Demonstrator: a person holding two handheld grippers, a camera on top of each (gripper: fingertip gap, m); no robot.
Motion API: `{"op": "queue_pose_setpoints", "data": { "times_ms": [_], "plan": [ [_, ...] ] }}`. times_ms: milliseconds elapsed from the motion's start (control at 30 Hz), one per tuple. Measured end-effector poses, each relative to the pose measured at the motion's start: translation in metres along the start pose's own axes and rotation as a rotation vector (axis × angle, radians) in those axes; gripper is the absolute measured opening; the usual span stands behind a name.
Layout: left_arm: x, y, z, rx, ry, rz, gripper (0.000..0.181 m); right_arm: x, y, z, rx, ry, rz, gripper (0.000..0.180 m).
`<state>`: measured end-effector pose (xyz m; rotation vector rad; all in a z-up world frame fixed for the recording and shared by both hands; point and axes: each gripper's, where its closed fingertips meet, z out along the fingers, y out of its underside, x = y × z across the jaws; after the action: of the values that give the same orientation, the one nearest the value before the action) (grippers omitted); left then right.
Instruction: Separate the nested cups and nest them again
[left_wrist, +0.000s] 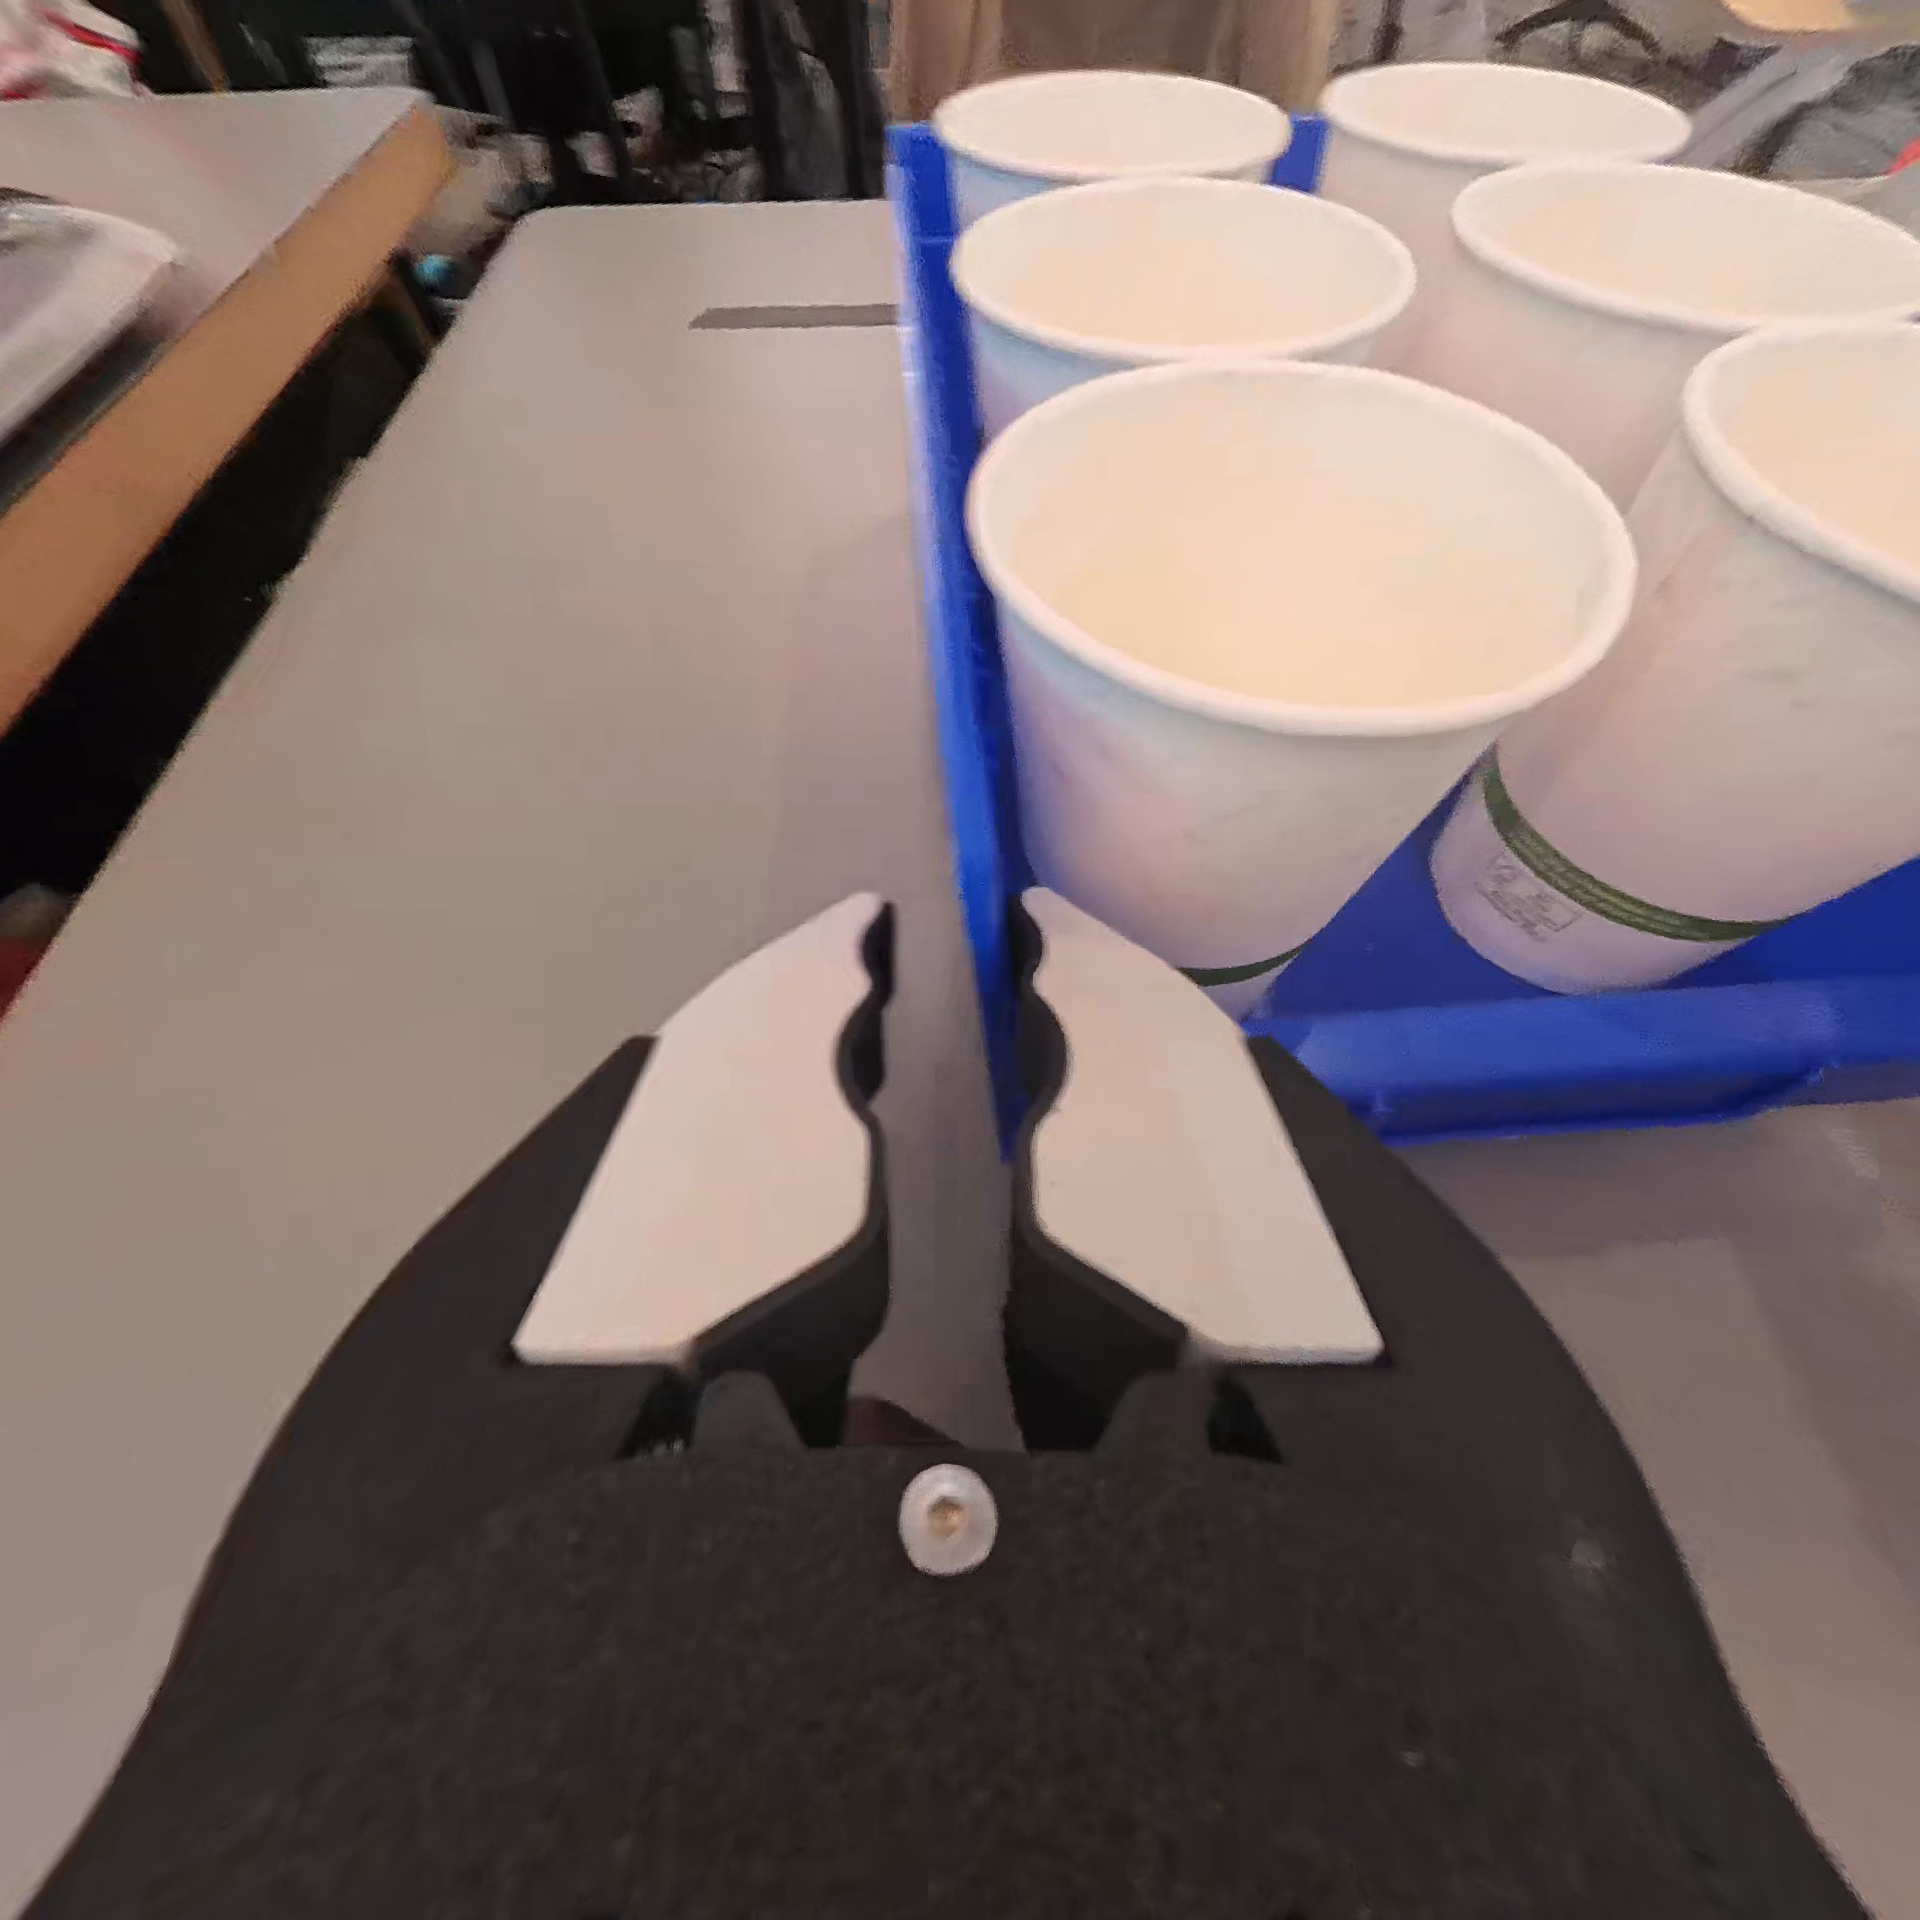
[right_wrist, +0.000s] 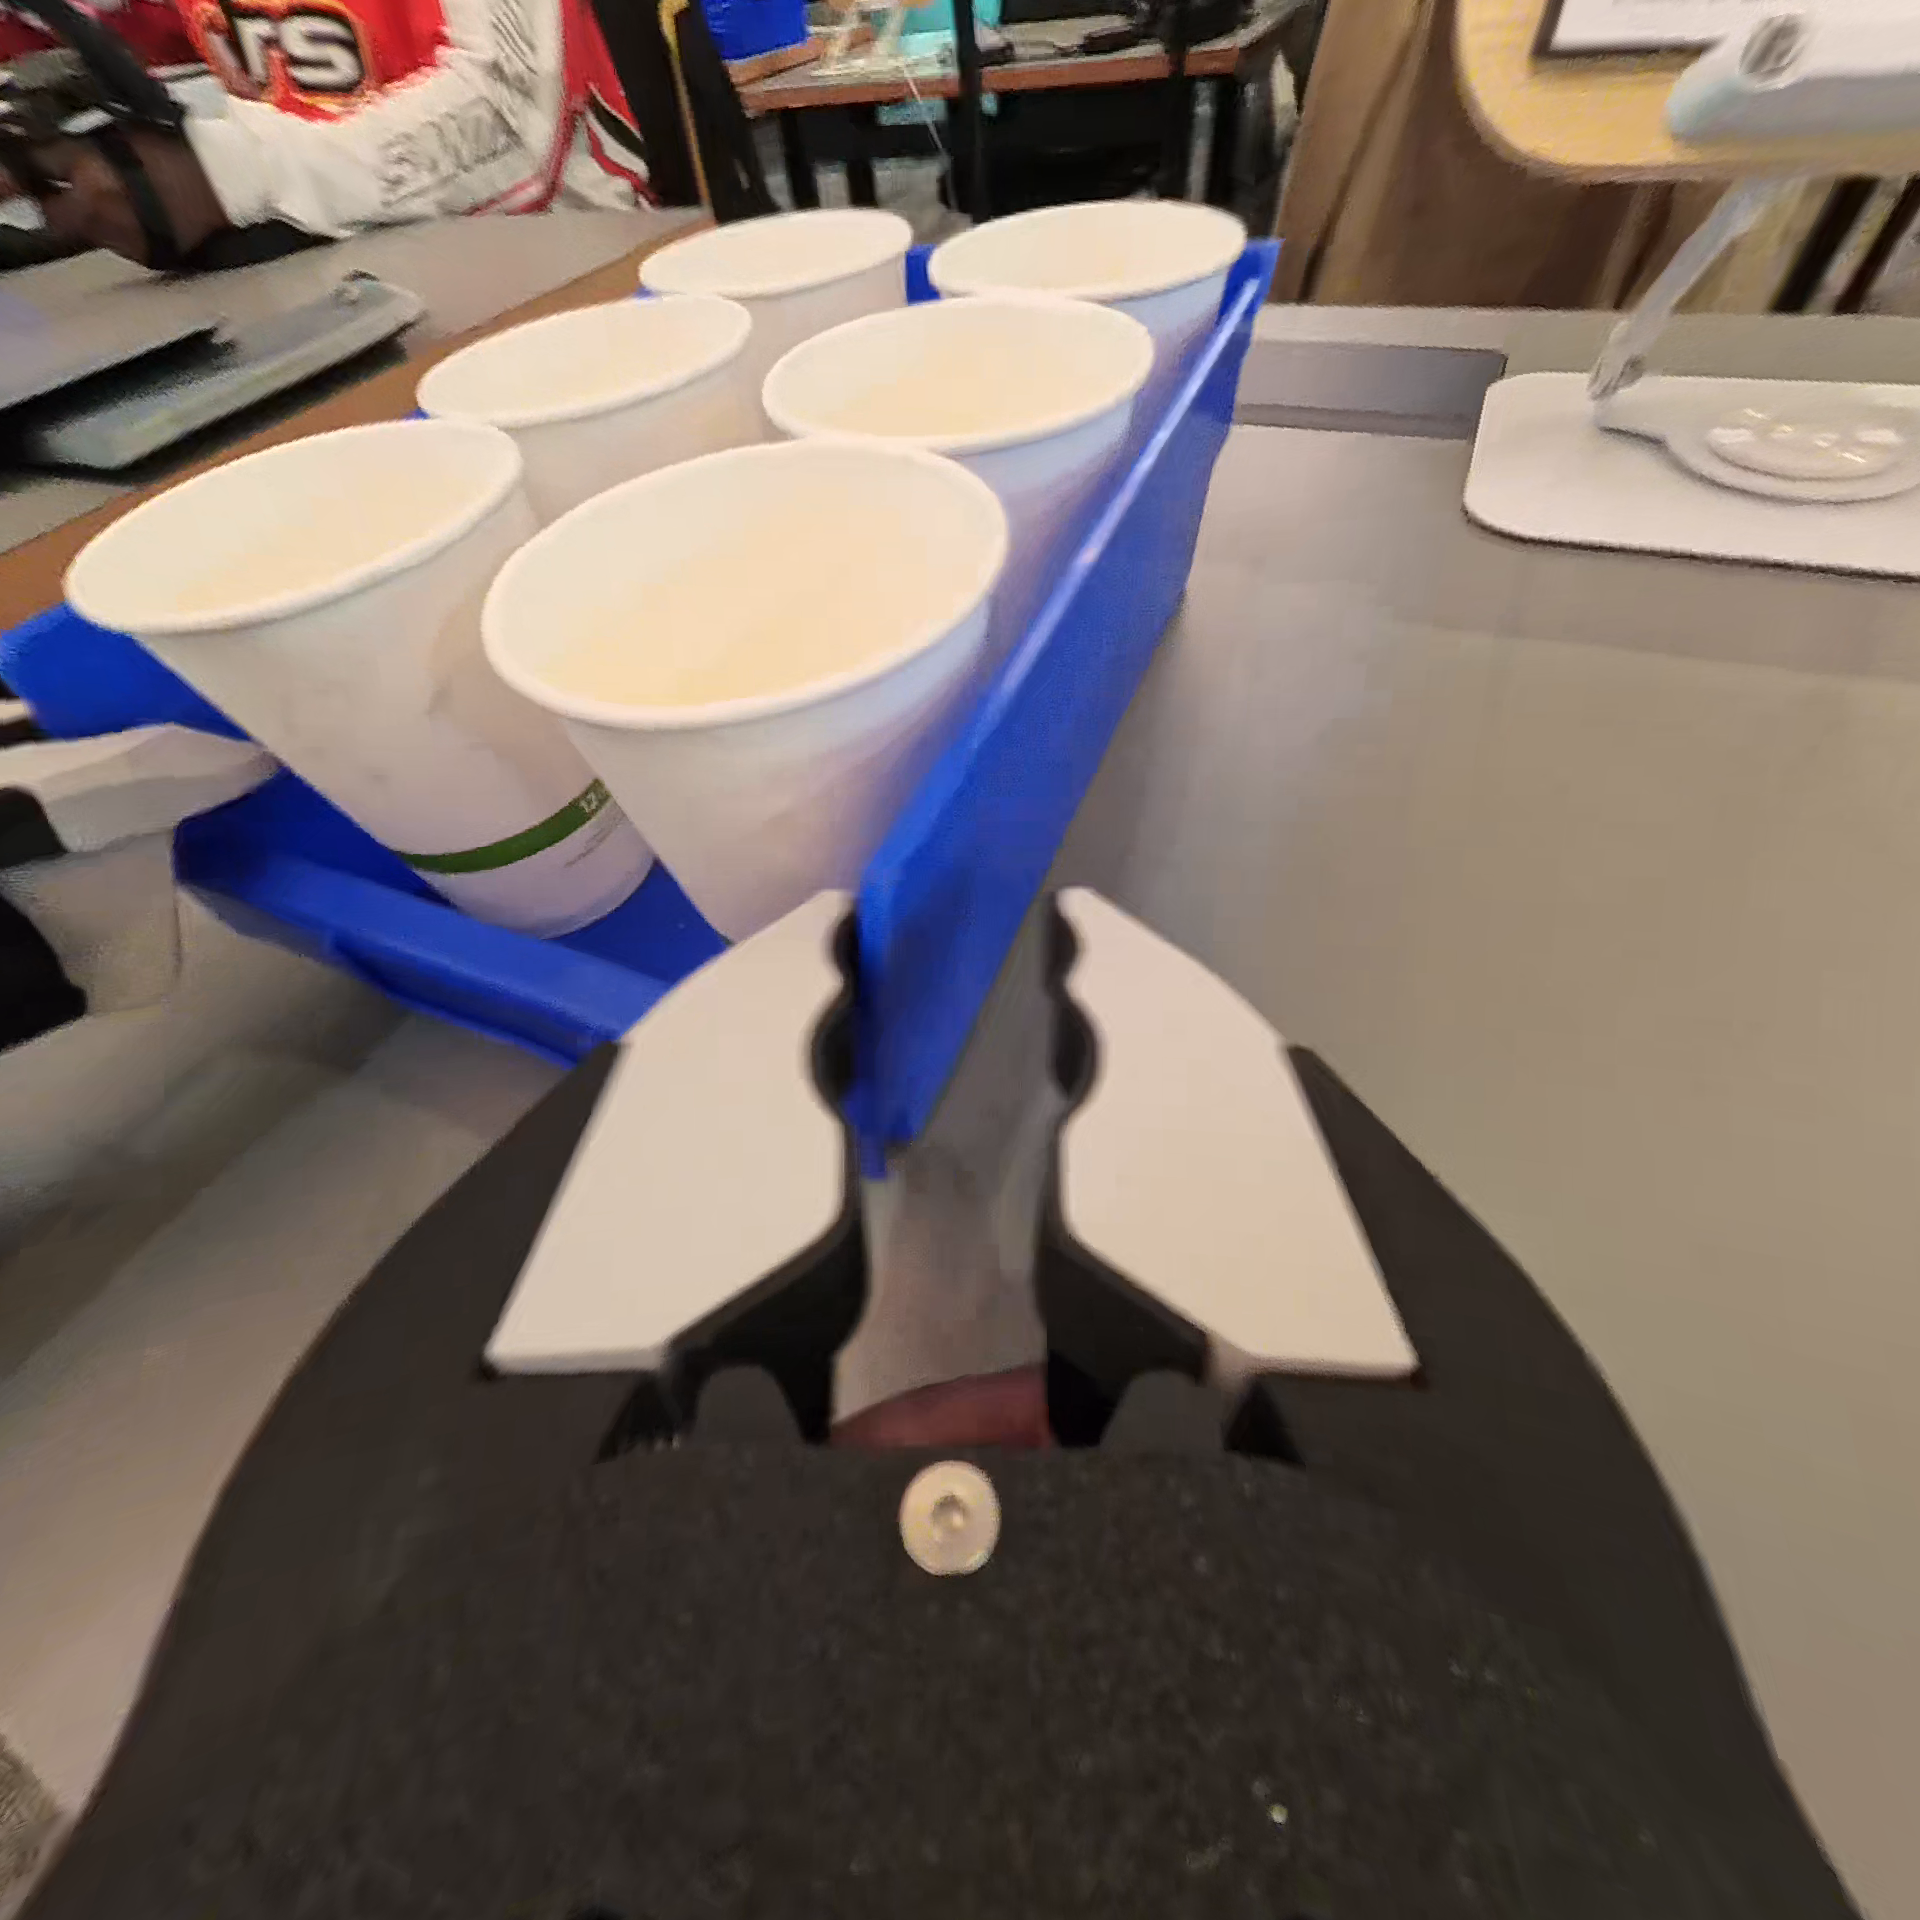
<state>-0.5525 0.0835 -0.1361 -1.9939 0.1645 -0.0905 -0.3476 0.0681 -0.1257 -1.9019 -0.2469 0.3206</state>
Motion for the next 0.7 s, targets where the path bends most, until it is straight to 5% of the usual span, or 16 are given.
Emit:
{"op": "queue_pose_setpoints", "data": {
  "times_ms": [67, 200, 367, 500, 700],
  "plan": [
    [-0.009, 0.003, -0.018, 0.014, -0.068, -0.032, 0.038, 0.015, -0.001, -0.025, 0.033, -0.072, -0.056, 0.060],
    [0.014, 0.012, -0.079, 0.117, -0.085, -0.153, 0.054, 0.063, 0.022, -0.102, 0.015, -0.263, -0.204, 0.060],
    [0.124, 0.042, -0.115, 0.153, 0.101, -0.223, 0.065, 0.195, 0.033, -0.189, 0.064, -0.086, -0.221, 0.057],
    [0.164, 0.041, -0.104, 0.124, 0.127, -0.144, 0.065, 0.252, 0.031, -0.232, 0.102, -0.046, -0.052, 0.052],
    [0.152, 0.007, -0.043, 0.095, 0.125, -0.064, 0.070, 0.276, 0.032, -0.238, 0.099, -0.033, -0.063, 0.046]
  ]
}}
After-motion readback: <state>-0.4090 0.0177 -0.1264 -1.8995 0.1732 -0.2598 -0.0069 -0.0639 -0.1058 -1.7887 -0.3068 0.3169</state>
